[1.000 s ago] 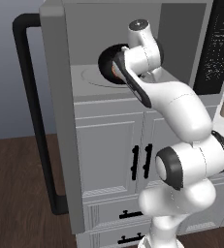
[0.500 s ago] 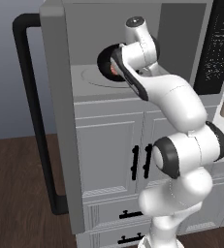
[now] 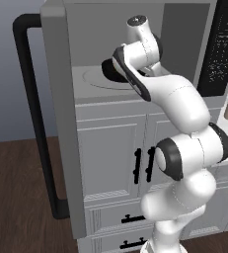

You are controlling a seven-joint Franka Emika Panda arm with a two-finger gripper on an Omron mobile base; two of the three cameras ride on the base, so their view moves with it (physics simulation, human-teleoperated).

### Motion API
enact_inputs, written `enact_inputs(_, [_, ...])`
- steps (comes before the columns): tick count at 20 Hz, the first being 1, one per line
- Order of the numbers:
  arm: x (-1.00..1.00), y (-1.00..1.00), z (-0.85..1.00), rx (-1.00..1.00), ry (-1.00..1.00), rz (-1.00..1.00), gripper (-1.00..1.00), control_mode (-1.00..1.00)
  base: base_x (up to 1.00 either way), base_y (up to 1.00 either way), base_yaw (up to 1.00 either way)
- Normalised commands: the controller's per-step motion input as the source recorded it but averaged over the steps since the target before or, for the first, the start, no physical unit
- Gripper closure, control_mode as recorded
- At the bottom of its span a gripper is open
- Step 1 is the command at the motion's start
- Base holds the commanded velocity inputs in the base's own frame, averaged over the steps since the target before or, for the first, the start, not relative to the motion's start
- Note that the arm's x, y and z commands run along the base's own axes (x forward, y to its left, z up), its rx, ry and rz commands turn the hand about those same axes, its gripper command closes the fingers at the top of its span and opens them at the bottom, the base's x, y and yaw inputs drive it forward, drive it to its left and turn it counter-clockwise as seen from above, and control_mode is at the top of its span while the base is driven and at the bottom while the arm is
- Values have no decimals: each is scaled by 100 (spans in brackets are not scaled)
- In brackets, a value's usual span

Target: Open the microwave, place the bowl with waffle inside the microwave, then close the microwave door and turn it on.

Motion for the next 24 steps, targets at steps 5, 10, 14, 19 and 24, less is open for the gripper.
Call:
enact_inputs(5, [-75,-14,5,0,-13,4,-100,-100,0,0,0])
enact_inputs(10, [-100,-50,0,1,-23,11,-100,-100,0,0,0])
enact_inputs(14, [-100,-45,2,-2,-23,14,-100,-100,0,0,0])
enact_inputs(19, [-100,-12,34,-19,-16,28,-100,-100,0,0,0])
enact_inputs(24, [-100,0,72,-39,-10,34,-100,-100,0,0,0])
